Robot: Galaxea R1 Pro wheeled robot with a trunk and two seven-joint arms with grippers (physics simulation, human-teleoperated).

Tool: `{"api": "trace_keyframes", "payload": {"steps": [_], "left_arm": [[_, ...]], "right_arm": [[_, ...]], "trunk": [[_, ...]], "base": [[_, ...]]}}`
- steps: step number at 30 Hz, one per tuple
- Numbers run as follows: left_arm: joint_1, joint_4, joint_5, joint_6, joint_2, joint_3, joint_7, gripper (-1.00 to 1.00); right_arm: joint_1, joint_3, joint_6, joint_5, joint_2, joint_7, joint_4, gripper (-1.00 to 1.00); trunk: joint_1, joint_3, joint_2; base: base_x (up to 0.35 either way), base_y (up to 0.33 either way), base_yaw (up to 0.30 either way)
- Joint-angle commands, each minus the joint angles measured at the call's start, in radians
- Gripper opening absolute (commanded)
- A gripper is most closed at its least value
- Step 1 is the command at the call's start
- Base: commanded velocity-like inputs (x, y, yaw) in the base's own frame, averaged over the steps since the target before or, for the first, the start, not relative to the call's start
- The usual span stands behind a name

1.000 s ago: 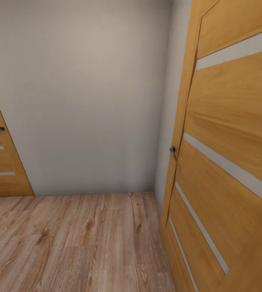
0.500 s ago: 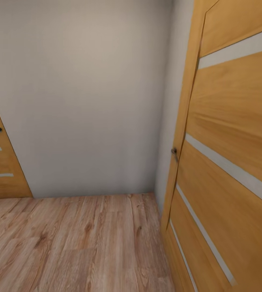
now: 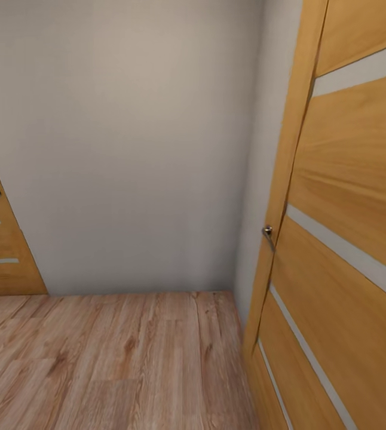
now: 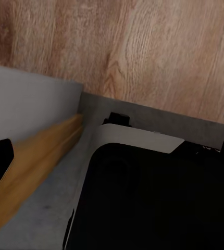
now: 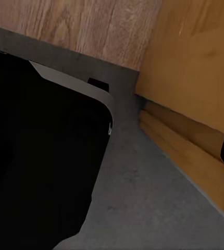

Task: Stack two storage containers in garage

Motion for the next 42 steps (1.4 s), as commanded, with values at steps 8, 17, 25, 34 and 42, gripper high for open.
{"api": "trace_keyframes", "payload": {"steps": [8,17,25,34,42], "left_arm": [[-0.001,0.001,0.003,-0.004,0.0,0.002,0.002,1.0],[-0.001,0.001,0.003,-0.004,0.0,0.002,0.002,1.0],[-0.001,0.001,0.003,-0.008,-0.002,0.003,0.002,1.0],[-0.001,0.001,0.005,-0.004,0.0,0.004,0.003,1.0],[-0.001,0.001,0.005,-0.002,0.001,0.004,0.003,1.0]], "right_arm": [[-0.001,0.008,-0.005,0.004,0.0,-0.006,0.003,1.0],[-0.001,0.007,-0.005,0.005,0.0,-0.006,0.003,1.0],[-0.001,0.008,-0.005,0.005,0.0,-0.006,0.003,1.0],[-0.001,0.008,-0.005,0.005,0.0,-0.006,0.003,1.0],[-0.001,0.008,-0.007,0.007,0.0,-0.006,0.003,1.0]], "trunk": [[0.0,-0.003,-0.001],[0.0,-0.003,-0.001],[0.0,-0.003,-0.001],[0.0,-0.003,-0.001],[0.0,-0.003,-0.001]], "base": [[0.169,0.0,0.239],[0.097,0.0,0.034],[0.011,0.0,0.001],[0.062,0.0,0.0],[0.288,0.0,0.0]]}}
